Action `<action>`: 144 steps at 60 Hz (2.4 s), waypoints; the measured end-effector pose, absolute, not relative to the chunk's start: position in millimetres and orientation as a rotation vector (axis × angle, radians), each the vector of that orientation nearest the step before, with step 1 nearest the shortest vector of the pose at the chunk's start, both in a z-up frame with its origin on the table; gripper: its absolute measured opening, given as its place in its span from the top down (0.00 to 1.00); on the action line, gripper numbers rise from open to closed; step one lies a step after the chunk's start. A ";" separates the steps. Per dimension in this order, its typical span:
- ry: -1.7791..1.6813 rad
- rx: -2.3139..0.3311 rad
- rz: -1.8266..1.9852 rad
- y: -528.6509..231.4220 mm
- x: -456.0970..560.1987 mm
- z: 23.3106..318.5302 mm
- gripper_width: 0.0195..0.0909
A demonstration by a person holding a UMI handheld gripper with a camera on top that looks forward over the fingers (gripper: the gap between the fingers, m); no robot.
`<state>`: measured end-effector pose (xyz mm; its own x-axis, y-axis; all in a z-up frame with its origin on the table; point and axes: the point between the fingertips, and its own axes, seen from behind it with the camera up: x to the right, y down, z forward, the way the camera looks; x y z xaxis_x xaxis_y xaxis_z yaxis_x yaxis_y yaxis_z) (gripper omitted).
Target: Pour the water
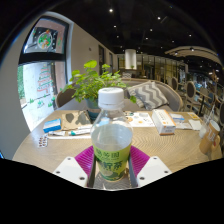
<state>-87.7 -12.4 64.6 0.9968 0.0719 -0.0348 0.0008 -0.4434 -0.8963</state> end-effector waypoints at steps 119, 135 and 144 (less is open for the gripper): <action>0.304 -1.778 0.261 -3.3 398.4 279.8 0.75; 0.179 -1.967 -0.087 -11.5 479.0 151.1 0.75; 0.147 -2.022 -0.089 -10.3 485.3 95.2 0.74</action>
